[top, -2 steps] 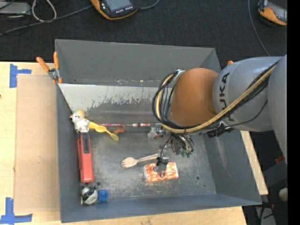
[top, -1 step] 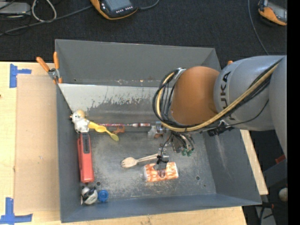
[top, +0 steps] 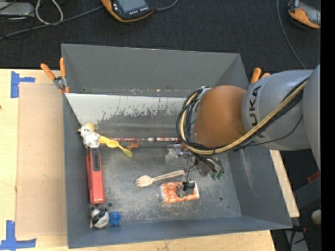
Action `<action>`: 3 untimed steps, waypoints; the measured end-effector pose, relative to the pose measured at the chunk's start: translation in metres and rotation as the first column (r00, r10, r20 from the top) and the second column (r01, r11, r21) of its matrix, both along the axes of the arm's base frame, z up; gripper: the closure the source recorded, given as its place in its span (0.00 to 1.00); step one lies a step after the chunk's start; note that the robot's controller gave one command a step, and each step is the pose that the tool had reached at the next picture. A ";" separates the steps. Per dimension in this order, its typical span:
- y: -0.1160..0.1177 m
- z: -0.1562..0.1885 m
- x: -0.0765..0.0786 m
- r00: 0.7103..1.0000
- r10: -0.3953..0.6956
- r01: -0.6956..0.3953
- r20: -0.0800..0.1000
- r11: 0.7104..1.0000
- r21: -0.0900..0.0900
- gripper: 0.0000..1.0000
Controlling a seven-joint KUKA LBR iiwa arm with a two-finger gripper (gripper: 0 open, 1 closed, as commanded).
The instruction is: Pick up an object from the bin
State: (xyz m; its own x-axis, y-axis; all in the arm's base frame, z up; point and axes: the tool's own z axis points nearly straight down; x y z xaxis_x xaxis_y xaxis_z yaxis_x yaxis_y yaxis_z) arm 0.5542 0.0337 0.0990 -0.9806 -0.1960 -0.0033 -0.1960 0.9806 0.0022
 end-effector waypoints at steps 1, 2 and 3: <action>-0.003 -0.027 -0.013 0.997 0.072 -0.072 0.005 0.997 0.000 1.00; -0.003 -0.027 -0.013 0.997 0.072 -0.072 0.005 0.997 0.000 1.00; 0.008 -0.028 0.020 0.996 0.091 -0.091 0.001 0.996 0.000 1.00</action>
Offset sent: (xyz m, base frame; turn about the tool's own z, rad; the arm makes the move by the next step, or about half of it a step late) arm 0.0000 0.0000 0.0000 0.0000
